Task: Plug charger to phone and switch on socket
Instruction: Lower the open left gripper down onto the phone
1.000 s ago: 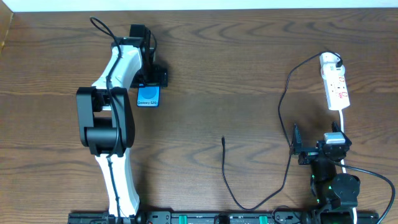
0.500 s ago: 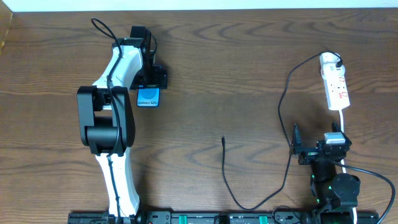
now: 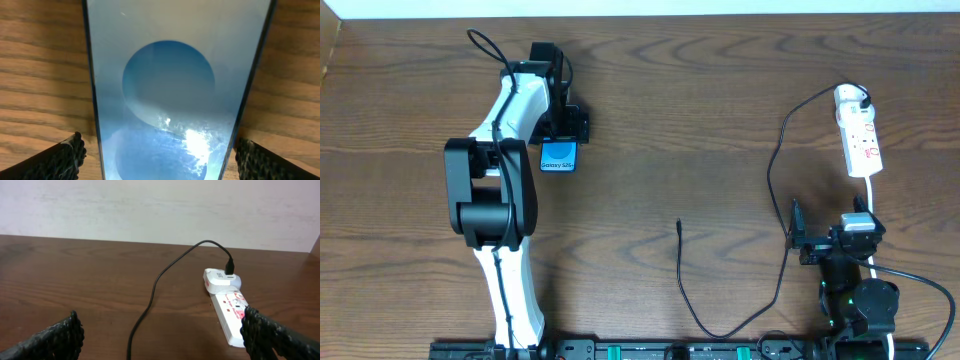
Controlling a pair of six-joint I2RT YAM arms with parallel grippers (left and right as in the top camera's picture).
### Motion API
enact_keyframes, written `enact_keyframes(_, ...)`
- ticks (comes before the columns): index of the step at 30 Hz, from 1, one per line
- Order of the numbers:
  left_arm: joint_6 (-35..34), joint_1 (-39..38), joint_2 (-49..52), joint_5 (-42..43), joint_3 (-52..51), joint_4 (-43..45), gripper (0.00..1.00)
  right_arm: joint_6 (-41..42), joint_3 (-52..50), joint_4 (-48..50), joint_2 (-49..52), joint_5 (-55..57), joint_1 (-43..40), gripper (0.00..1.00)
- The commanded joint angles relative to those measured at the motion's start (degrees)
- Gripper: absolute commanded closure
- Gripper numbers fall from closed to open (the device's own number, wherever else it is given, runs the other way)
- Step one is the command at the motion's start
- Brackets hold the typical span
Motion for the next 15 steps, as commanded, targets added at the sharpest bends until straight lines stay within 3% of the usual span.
enact_keyframes(1, 0.9, -0.1, 2.9, 0.3, -0.3, -0.9, 0.02, -0.7, -0.1, -0.3, -0.2, 0.3, 0.3, 0.01)
enact_keyframes(15, 1.2, -1.0, 3.9, 0.3, 0.7, -1.0, 0.02, -0.7, -0.1, -0.3, -0.2, 0.3, 0.3, 0.01)
